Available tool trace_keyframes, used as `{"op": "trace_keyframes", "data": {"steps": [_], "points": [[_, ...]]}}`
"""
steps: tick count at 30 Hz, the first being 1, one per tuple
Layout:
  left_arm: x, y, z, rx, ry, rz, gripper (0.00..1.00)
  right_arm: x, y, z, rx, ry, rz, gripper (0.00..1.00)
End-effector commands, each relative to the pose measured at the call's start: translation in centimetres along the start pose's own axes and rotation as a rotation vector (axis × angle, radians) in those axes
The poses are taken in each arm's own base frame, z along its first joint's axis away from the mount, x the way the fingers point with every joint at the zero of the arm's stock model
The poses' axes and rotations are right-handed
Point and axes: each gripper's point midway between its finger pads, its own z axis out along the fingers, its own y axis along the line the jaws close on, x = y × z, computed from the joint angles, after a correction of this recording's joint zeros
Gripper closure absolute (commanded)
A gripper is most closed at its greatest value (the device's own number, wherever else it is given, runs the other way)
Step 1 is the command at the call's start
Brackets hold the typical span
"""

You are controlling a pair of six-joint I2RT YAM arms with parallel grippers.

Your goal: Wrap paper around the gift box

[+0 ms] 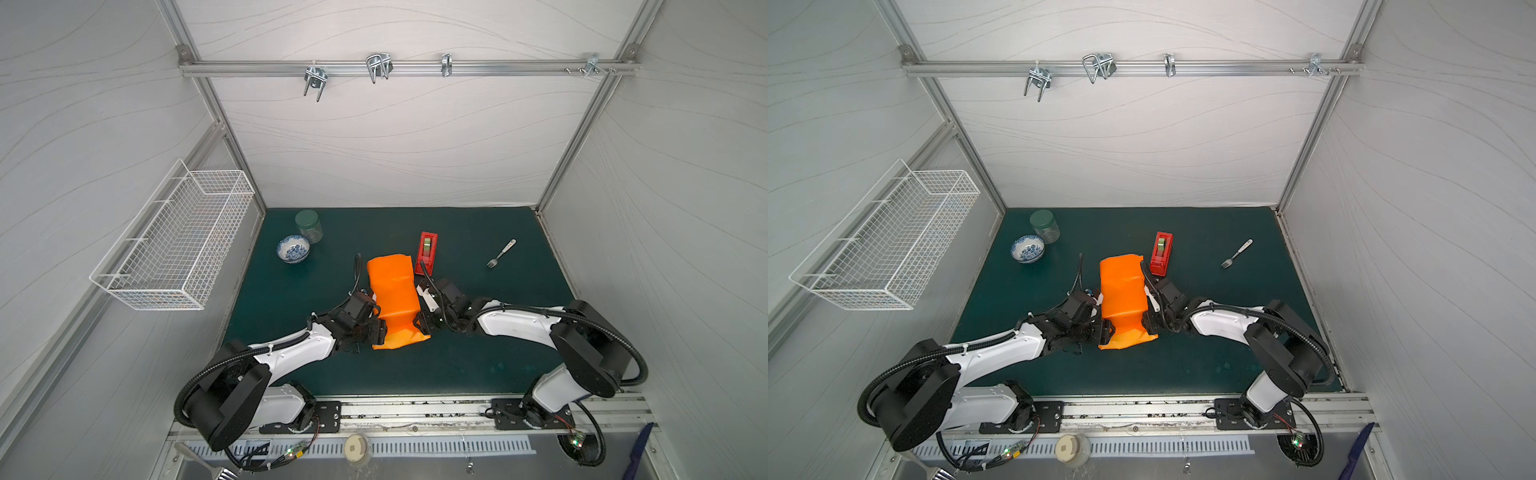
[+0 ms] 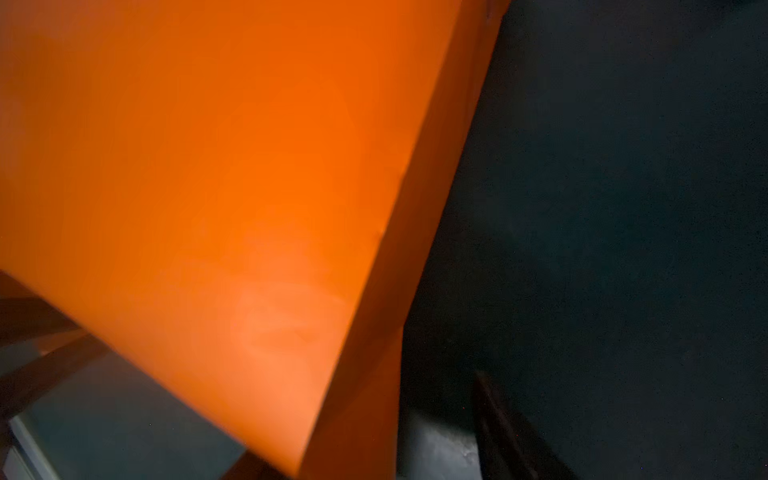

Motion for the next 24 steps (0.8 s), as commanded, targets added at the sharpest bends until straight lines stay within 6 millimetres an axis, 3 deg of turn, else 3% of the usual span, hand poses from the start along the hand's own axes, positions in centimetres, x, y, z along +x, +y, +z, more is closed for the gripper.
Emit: {"op": "trace_keyframes", "data": {"steps": [1, 9, 24], "points": [[-1.6, -0.5, -0.5, -0.012, -0.053, 0.025, 0.26, 0.3, -0.6, 0.4, 0.035, -0.009, -0.012, 0.44], [-1.7, 0.1, -2.3, -0.025, -0.104, 0.019, 0.28, 0.1, -0.5, 0.2, 0.030, -0.024, -0.004, 0.49], [-1.4, 0.9, -0.1, -0.168, -0.097, 0.036, 0.51, 0.1, -0.9, 0.6, 0.046, -0.024, 0.022, 0.54]]}}
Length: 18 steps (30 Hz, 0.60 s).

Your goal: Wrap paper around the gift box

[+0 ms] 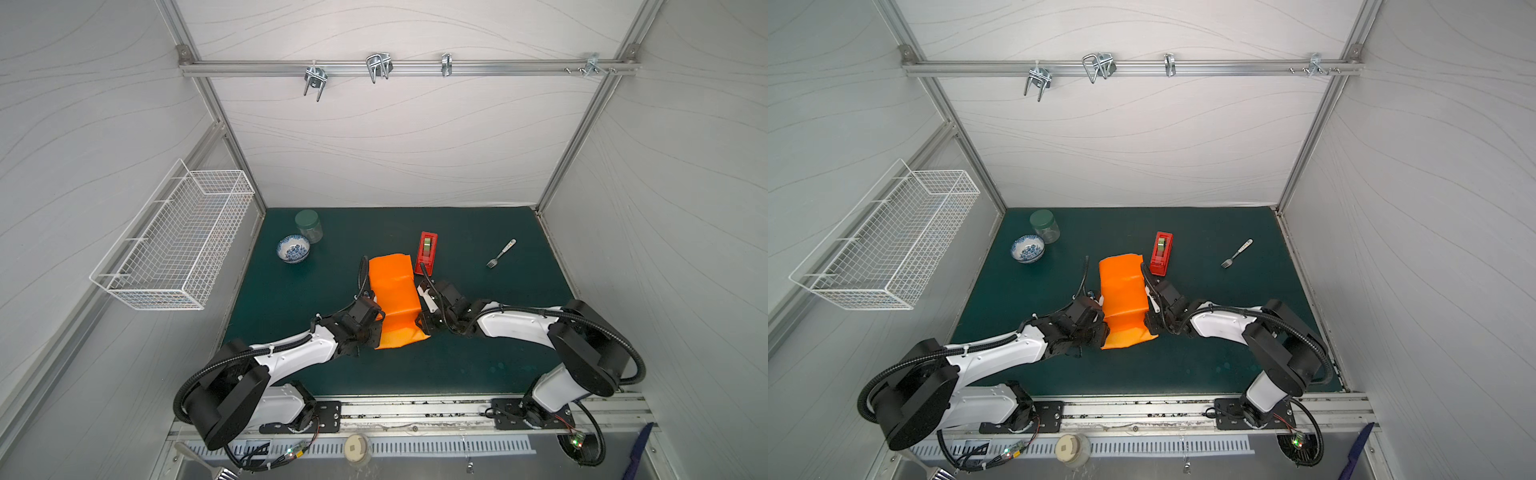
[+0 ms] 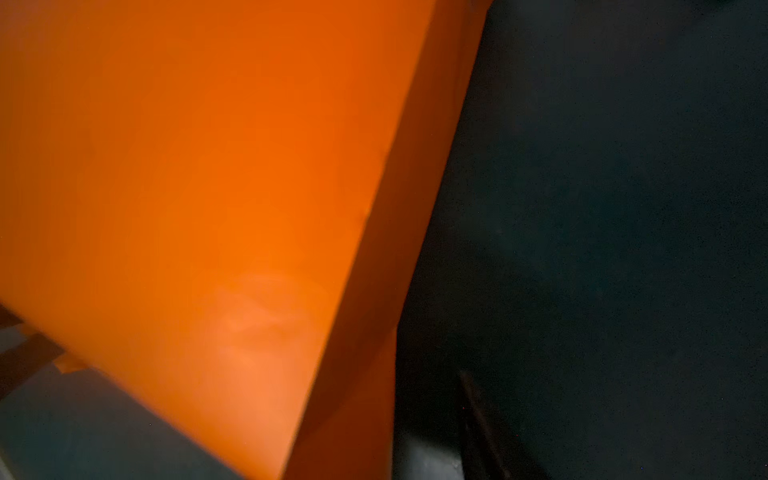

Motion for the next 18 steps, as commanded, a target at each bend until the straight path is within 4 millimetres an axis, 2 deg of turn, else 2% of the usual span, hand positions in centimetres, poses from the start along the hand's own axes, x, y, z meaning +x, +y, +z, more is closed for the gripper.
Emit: {"op": "trace_keyframes", "data": {"steps": [1, 11, 18], "points": [[-1.8, 0.2, 0.0, -0.064, -0.072, -0.015, 0.52, 0.2, -0.4, 0.3, 0.025, -0.003, 0.015, 0.54], [-1.8, -1.0, 0.7, -0.073, -0.094, -0.028, 0.57, 0.2, -0.3, 0.3, 0.046, -0.011, 0.029, 0.59], [-1.3, -1.7, 1.1, -0.052, -0.081, -0.044, 0.60, 0.7, -1.4, 0.6, 0.122, -0.002, 0.041, 0.64]]}}
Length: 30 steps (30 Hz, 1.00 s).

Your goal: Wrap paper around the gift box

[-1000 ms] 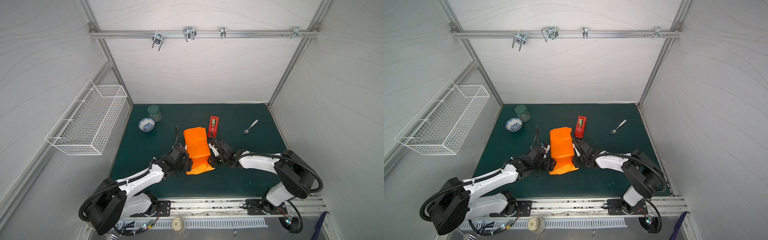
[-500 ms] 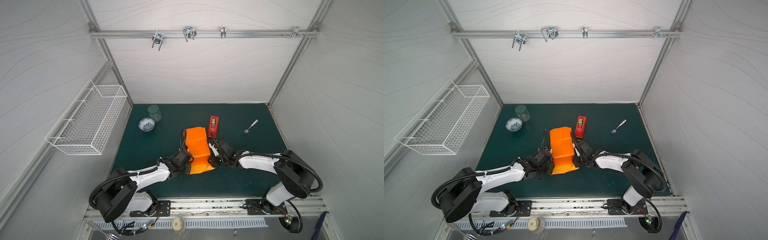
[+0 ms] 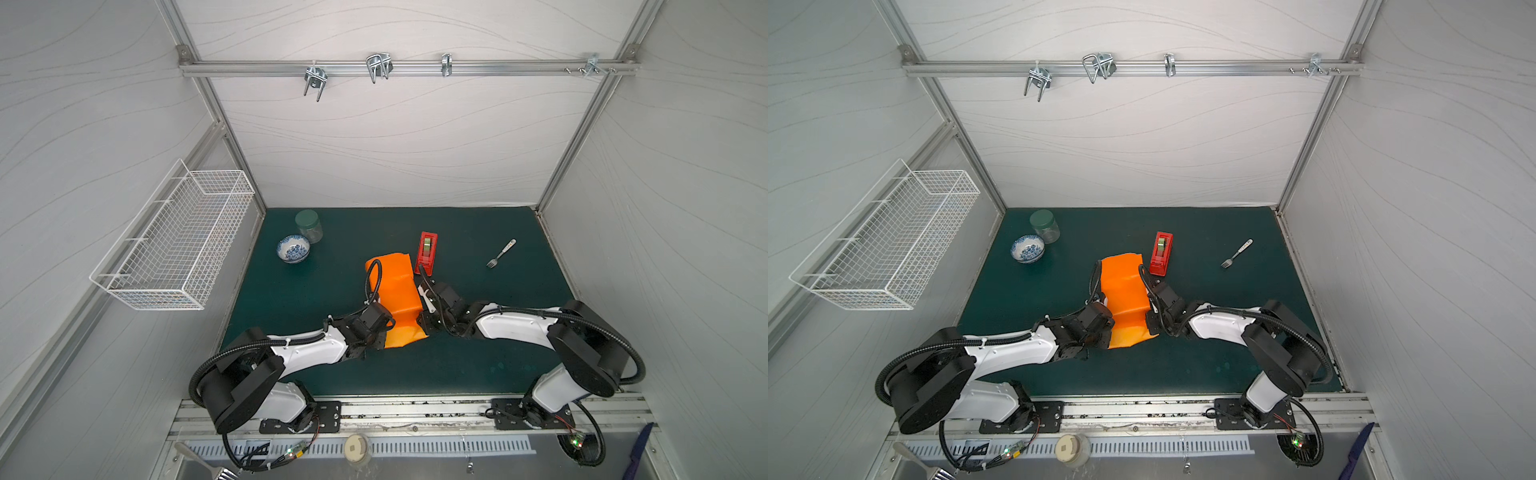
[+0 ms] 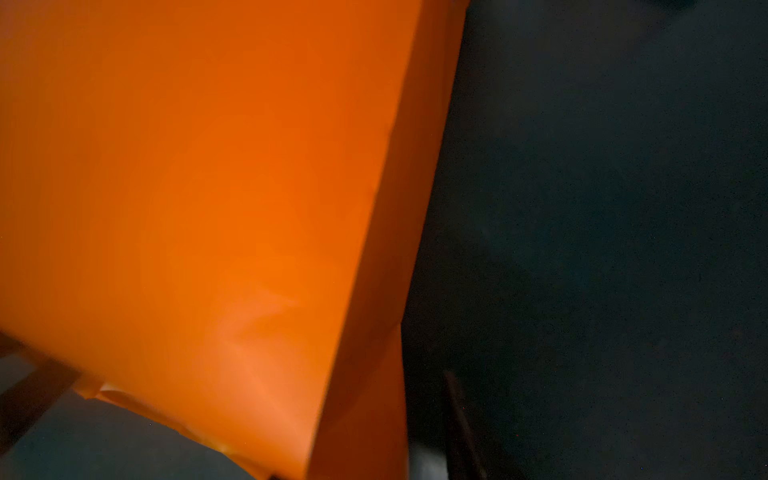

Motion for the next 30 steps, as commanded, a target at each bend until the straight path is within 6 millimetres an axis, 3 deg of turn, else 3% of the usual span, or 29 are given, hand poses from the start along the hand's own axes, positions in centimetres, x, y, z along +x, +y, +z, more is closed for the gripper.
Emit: {"op": "trace_keyframes", "data": {"steps": [1, 15, 23, 30], "points": [[-0.9, -0.9, 0.1, 0.016, -0.024, -0.033, 0.60, 0.7, -1.2, 0.6, 0.070, 0.016, 0.012, 0.65], [-1.1, -1.7, 0.2, 0.035, -0.006, -0.052, 0.60, 0.3, -0.9, 0.4, 0.068, -0.003, 0.015, 0.71], [-0.5, -1.5, 1.0, -0.010, 0.024, -0.066, 0.75, 0.5, -1.0, 0.3, 0.072, 0.000, 0.035, 0.73], [0.1, -1.8, 1.2, -0.017, 0.039, -0.084, 0.83, 0.7, -1.0, 0.3, 0.074, 0.000, 0.054, 0.78]]}}
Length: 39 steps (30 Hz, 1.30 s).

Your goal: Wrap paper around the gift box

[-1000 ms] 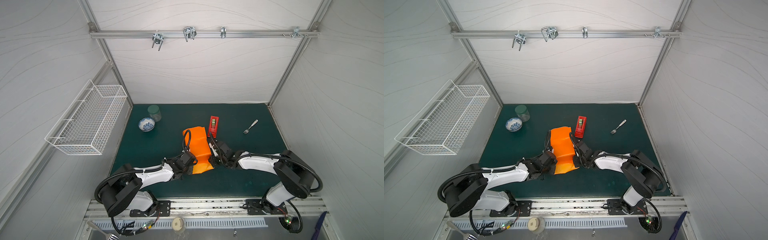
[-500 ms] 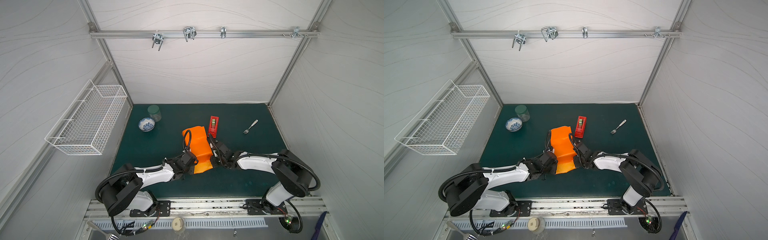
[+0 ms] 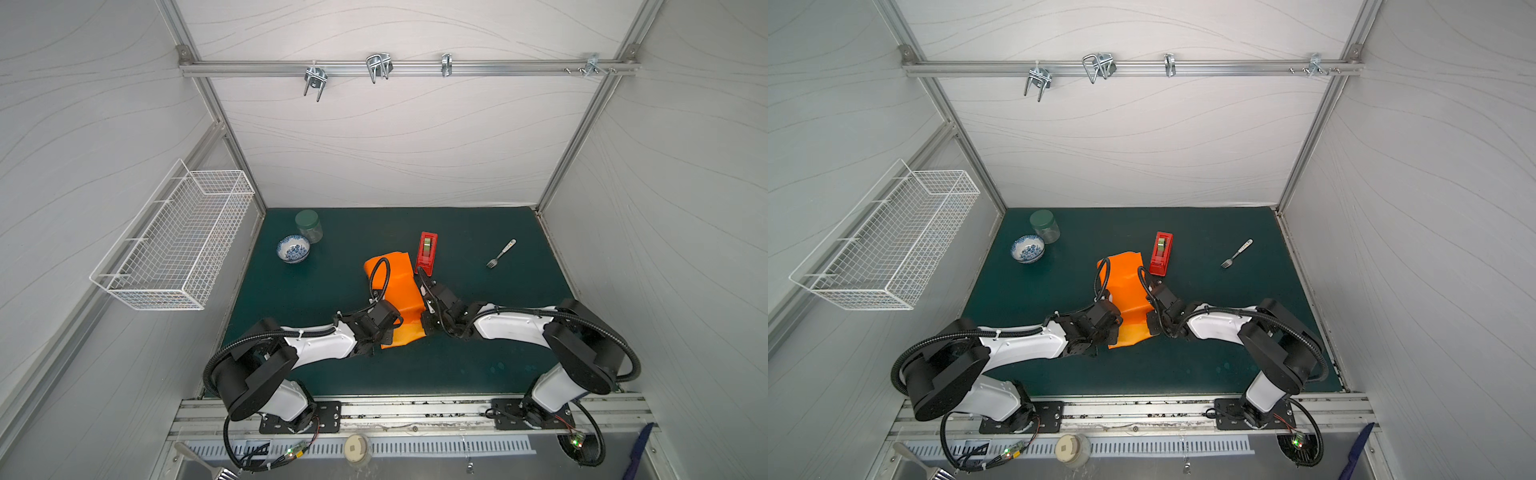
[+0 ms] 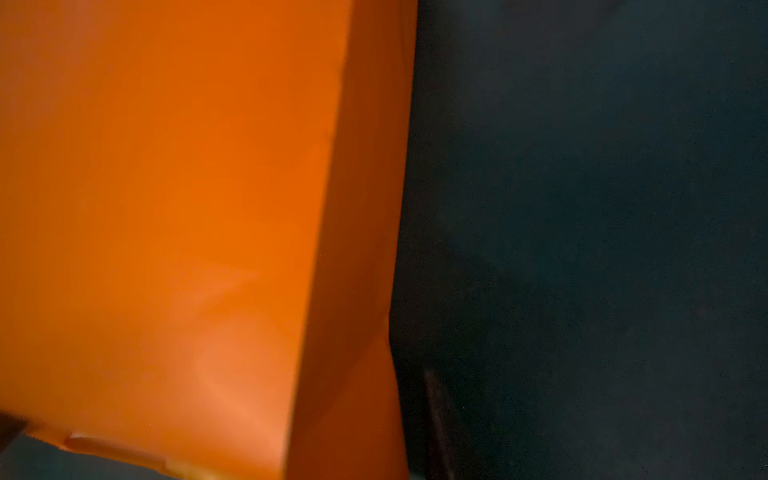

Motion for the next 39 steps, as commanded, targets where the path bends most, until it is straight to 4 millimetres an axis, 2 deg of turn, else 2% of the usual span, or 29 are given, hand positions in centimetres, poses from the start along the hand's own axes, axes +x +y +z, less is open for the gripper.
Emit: {"op": "trace_keyframes", "data": {"steps": [1, 10, 16, 20, 23, 26, 33, 39], "points": [[0.8, -0.1, 0.4, -0.021, 0.033, -0.018, 0.83, 0.5, -0.3, -0.1, 0.019, 0.006, 0.011, 0.79], [1.1, -0.1, 0.8, -0.051, 0.046, -0.038, 0.93, 0.6, 0.0, -0.2, 0.023, 0.007, 0.011, 0.87], [1.0, -0.1, 0.6, -0.049, 0.043, -0.038, 0.94, 0.8, 0.2, -0.1, 0.025, 0.008, 0.022, 0.92], [1.0, -0.2, 0.4, -0.039, 0.044, -0.041, 0.88, 0.8, 0.1, -0.1, 0.028, 0.005, 0.026, 0.92], [1.4, -0.2, 0.0, -0.027, 0.046, -0.048, 0.78, 0.7, 0.1, -0.2, 0.030, 0.001, 0.026, 0.92], [1.9, -0.4, -0.3, -0.017, 0.051, -0.049, 0.73, 0.6, 0.2, -0.3, 0.029, -0.001, 0.025, 0.91], [1.6, 0.0, -0.4, -0.046, 0.036, -0.054, 0.88, 0.8, 0.2, -0.2, 0.026, 0.003, 0.028, 0.91], [1.1, 0.0, -0.2, -0.071, 0.027, -0.043, 0.96, 0.9, 0.6, -0.3, 0.013, 0.002, 0.043, 0.92]]}}
